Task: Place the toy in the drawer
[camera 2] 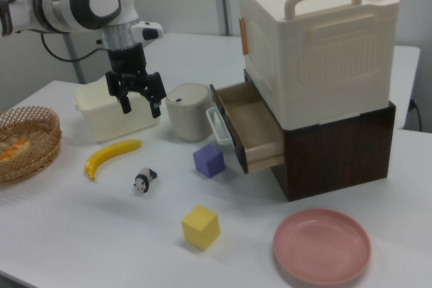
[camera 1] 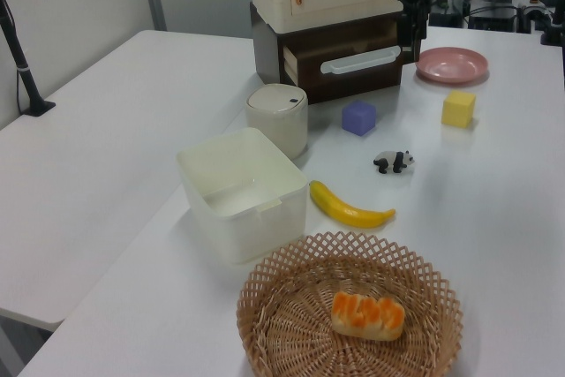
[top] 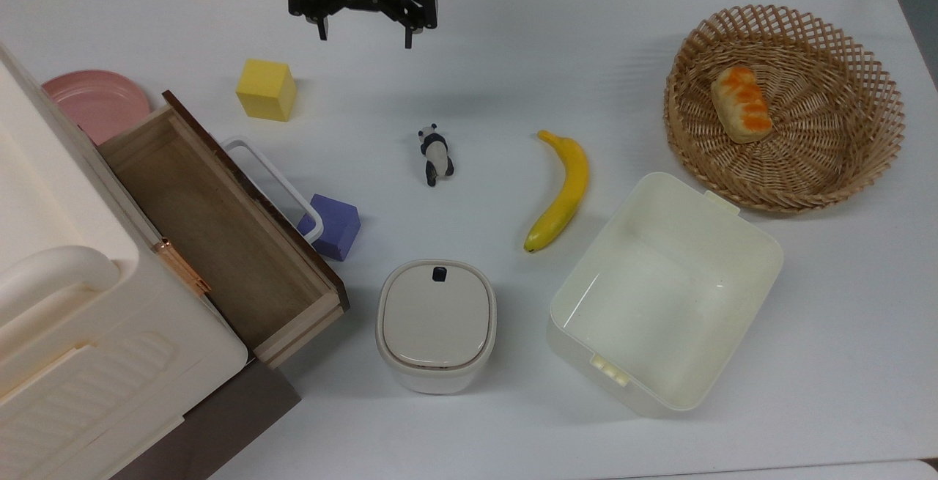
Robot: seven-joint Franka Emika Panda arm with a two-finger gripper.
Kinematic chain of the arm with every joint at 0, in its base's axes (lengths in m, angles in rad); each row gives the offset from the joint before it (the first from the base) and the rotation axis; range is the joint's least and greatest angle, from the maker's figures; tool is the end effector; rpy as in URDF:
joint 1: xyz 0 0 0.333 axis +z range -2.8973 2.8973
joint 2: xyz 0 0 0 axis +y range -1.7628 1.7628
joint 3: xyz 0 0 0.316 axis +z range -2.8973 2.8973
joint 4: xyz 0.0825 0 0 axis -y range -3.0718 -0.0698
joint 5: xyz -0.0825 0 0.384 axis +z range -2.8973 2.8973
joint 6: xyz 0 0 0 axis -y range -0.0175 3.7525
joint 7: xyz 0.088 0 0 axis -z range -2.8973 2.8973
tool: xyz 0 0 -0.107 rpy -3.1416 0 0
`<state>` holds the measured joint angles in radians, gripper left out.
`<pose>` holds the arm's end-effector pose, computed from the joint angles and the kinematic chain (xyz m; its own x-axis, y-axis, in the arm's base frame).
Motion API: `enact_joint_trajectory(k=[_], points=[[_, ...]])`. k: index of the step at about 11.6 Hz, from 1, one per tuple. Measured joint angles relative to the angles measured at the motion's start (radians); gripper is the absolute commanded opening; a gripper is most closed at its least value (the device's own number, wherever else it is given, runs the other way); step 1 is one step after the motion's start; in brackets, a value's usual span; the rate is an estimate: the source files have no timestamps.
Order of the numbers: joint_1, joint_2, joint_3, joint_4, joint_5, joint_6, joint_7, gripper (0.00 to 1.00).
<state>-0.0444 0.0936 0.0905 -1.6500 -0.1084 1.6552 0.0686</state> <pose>0.5823 0.0141 0.5415 0.9966 -0.0128 -0.0814 -0.0043 -0.9946 0.1040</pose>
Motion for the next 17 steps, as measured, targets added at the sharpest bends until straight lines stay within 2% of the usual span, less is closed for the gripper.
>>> enact_joint_trajectory(k=[17], points=[[0.013,0.012,0.000,0.000,0.000,0.000,-0.021,1.00]])
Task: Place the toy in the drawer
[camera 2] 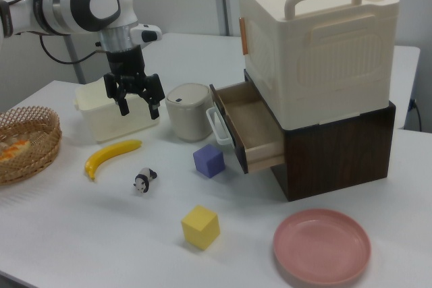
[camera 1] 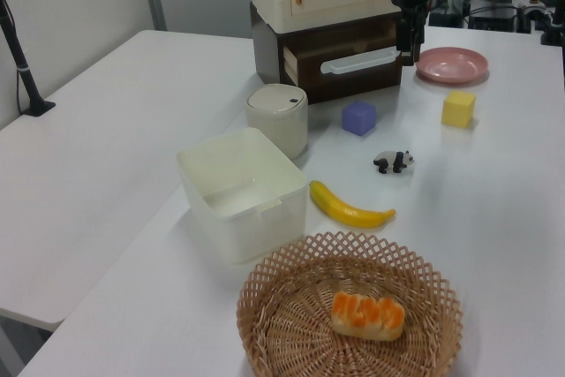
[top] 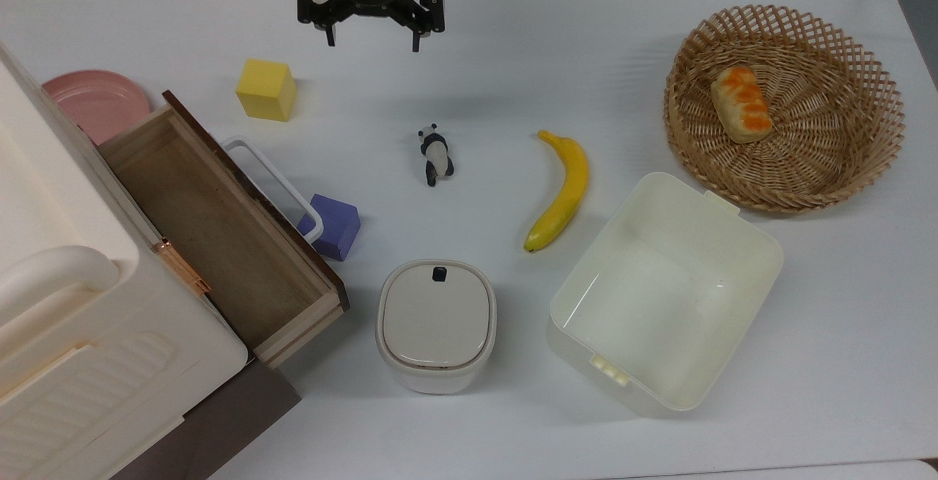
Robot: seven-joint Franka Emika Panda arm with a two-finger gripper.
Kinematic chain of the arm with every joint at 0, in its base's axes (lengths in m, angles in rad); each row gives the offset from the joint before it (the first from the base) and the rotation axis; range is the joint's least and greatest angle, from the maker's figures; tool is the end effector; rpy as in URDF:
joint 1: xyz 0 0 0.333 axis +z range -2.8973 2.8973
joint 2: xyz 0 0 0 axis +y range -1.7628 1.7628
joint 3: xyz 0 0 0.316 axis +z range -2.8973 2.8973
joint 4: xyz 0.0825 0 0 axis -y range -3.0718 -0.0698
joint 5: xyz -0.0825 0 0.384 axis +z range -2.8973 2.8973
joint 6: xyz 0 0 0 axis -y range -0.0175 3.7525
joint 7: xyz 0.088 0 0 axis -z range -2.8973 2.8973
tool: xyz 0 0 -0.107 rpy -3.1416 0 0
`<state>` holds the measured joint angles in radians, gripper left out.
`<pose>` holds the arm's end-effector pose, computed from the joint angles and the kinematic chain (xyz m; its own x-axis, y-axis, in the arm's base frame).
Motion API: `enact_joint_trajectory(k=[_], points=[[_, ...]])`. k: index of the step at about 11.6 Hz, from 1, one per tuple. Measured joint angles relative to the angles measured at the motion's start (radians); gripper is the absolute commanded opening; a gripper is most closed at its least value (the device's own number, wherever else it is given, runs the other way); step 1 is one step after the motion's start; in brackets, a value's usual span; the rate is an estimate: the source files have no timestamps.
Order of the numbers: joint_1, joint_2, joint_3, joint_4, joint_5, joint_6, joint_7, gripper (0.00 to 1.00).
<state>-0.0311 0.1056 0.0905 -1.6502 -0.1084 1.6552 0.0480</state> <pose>0.5845 0.0218 0.5344 0.9952 0.0209 -0.0956 0.0307 -0.9944 0.1016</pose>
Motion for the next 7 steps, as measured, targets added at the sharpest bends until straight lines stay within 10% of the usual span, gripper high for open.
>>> enact_joint_trajectory(k=[7], points=[[0.096,0.008,-0.054,-0.018,0.000,-0.008,-0.094,1.00]])
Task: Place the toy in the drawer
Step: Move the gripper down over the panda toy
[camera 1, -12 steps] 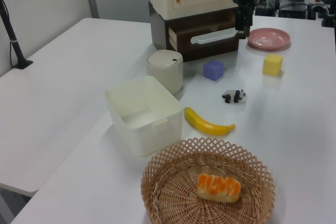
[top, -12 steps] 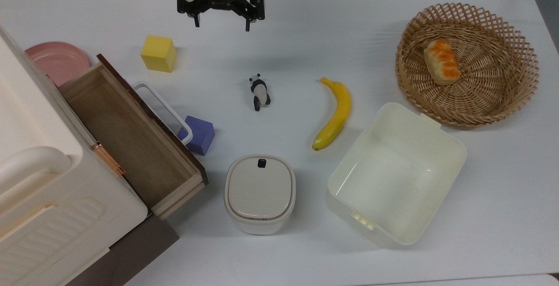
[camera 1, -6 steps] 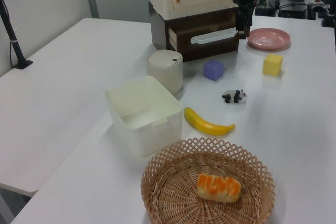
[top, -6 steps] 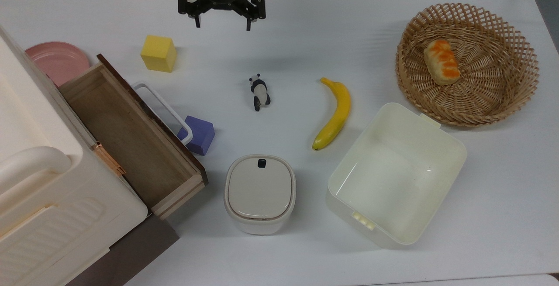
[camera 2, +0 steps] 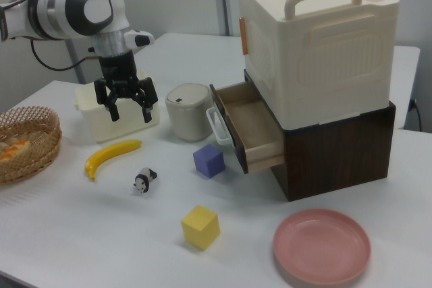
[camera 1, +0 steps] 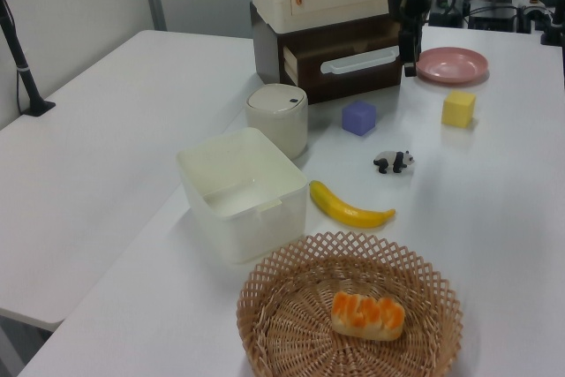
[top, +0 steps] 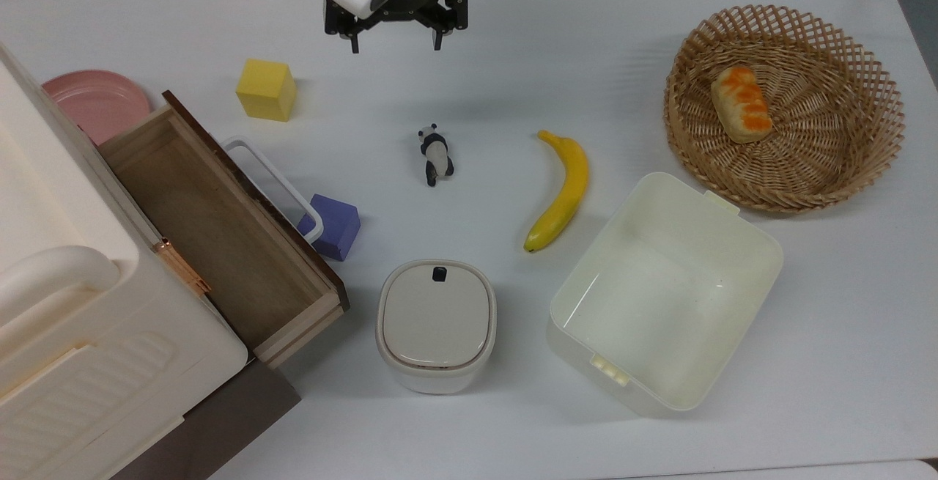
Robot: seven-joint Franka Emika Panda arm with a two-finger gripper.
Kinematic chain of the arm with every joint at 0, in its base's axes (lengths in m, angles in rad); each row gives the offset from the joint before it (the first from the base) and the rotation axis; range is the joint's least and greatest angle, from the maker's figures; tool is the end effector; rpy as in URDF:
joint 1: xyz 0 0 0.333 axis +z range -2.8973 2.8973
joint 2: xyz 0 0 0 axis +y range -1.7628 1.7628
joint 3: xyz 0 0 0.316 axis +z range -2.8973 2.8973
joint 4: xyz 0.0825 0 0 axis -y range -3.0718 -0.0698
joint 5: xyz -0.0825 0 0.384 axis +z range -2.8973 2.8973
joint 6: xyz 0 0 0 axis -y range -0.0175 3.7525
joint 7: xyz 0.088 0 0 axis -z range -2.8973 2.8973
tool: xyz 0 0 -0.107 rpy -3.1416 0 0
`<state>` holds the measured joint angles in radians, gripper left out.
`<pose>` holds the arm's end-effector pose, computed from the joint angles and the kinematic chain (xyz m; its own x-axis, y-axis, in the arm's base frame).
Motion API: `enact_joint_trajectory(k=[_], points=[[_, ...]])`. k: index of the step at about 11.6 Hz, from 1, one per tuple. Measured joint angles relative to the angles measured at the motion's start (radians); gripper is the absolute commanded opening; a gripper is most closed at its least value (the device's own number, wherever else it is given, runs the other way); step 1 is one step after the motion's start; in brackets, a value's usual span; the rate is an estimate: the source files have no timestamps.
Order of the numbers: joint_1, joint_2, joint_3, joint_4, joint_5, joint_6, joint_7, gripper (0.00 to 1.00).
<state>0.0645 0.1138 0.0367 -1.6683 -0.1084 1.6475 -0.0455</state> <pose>0.5818 0.0473 0.5204 0.9783 0.1535 -0.1390 0.1675 -0.9812 0.0954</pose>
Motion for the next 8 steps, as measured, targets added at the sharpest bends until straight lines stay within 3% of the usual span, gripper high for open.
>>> enact_joint_trajectory(k=[3,8], points=[[0.080,0.003,-0.068,-0.039,0.000,0.000,-0.052,1.00],[0.099,0.021,-0.073,-0.170,0.000,0.092,-0.100,0.99]])
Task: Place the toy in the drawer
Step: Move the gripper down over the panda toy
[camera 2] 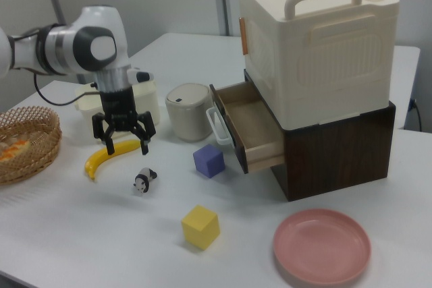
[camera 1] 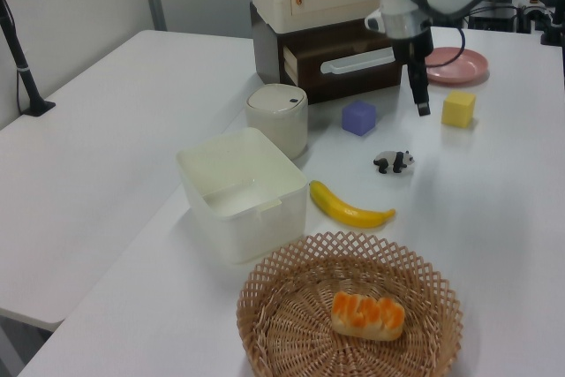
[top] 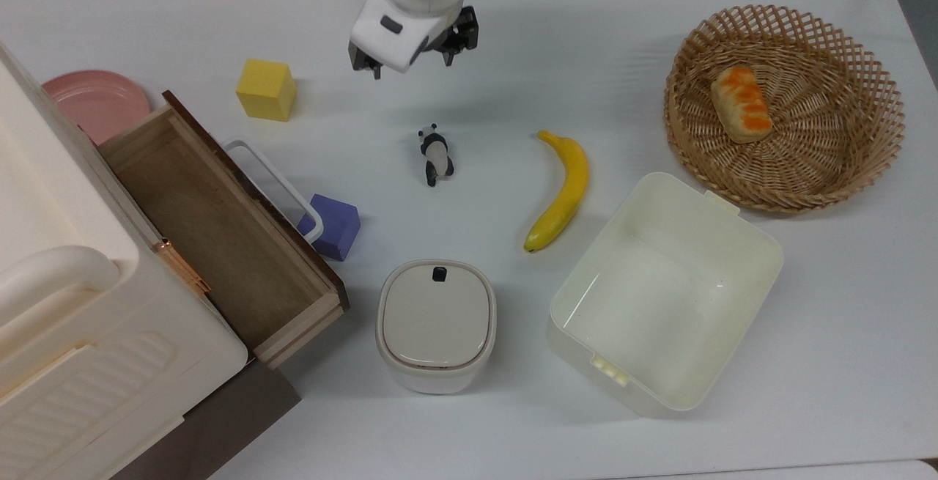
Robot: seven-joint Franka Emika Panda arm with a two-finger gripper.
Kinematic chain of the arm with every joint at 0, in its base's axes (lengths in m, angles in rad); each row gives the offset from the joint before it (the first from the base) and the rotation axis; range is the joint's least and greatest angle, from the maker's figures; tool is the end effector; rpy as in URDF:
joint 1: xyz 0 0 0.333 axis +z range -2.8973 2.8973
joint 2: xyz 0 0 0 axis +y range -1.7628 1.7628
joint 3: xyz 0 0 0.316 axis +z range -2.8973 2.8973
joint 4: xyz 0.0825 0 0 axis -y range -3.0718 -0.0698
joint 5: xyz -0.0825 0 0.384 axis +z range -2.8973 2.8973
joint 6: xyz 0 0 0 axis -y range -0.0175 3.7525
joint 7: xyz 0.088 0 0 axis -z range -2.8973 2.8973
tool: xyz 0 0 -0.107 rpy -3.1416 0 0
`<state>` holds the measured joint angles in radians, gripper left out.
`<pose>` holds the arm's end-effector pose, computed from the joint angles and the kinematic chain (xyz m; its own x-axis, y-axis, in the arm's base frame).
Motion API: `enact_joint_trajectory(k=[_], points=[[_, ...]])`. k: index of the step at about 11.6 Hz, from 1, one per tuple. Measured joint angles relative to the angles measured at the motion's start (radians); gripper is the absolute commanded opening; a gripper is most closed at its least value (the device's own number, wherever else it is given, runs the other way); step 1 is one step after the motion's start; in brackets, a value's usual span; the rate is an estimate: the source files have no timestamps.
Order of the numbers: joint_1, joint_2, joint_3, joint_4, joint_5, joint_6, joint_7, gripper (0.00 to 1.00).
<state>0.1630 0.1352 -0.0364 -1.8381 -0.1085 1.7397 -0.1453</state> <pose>0.5676 0.0630 0.4366 0.9280 0.2805 -0.2451 0.3054 -0.9497 0.0698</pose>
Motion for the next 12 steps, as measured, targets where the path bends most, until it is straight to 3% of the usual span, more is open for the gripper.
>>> enact_joint_trajectory(k=[9,12], points=[[0.031,0.147,0.000,-0.063,-0.006,0.197,-0.004,0.84],[0.037,0.182,-0.001,-0.062,-0.006,0.284,-0.002,0.60]])
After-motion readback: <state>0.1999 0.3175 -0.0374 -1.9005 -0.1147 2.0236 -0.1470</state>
